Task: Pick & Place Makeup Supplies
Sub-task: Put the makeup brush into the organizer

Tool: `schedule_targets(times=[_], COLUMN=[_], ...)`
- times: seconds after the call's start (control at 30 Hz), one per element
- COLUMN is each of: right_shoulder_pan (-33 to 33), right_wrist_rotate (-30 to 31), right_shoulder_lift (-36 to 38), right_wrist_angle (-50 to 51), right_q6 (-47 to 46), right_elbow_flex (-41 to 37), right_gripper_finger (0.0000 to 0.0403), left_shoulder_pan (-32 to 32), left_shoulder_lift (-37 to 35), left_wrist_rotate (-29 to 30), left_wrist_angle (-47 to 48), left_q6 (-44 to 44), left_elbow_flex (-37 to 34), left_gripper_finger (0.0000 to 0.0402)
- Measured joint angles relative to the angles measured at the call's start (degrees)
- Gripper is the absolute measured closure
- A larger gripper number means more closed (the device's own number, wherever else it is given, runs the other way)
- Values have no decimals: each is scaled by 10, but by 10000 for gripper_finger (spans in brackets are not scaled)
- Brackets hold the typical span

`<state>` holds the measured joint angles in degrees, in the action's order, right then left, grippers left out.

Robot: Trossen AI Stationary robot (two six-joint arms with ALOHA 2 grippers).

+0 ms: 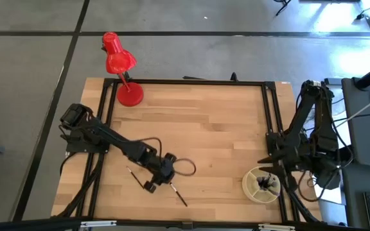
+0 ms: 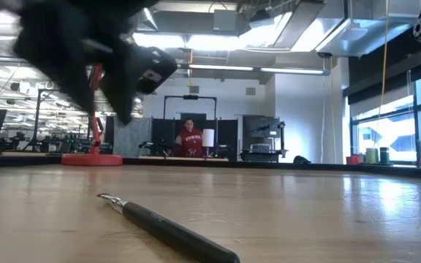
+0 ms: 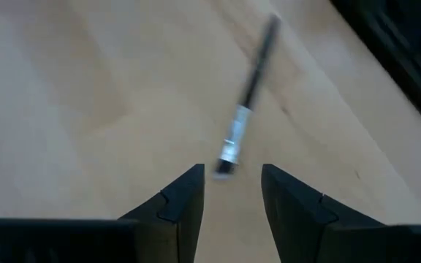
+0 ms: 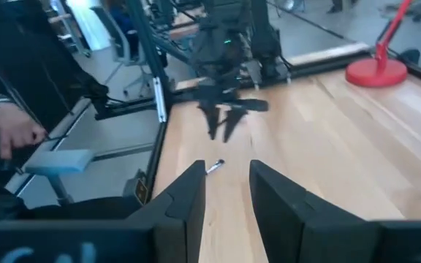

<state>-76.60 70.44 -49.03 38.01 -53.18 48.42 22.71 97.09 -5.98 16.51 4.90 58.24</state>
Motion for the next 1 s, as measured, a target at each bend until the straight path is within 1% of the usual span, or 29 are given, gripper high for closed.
schedule_targets(times=[0.2,0.37,0.5,0.6,0.67,0.77,0.83,0.93,1.0], right_shoulder_pan=[44,78,99,113,120,130,138,156,173], right_wrist_rotate=[-44,-80,-104,-120,-122,-122,-122,-122,-122], right_shoulder_lift=[-14,-18,-19,-19,-19,-19,-22,-36,-55], right_wrist_angle=[-2,-4,-4,-4,-4,-4,-4,-2,10], right_q6=[-7,-9,-6,-5,-6,-6,-6,-5,-12], right_elbow_flex=[0,0,0,0,0,0,0,0,0], right_gripper_finger=[295,295,295,295,295,295,295,295,295], left_shoulder_pan=[28,26,21,19,18,12,9,12,18], left_shoulder_lift=[53,95,112,119,120,120,116,104,90], left_wrist_rotate=[28,45,28,20,18,3,7,43,107], left_wrist_angle=[-22,-65,-69,-56,-46,-41,-41,-35,-15], left_q6=[72,79,79,79,79,79,79,99,126], left_elbow_flex=[0,0,3,3,4,4,3,4,7], left_gripper_finger=[268,268,272,297,326,382,392,397,398])
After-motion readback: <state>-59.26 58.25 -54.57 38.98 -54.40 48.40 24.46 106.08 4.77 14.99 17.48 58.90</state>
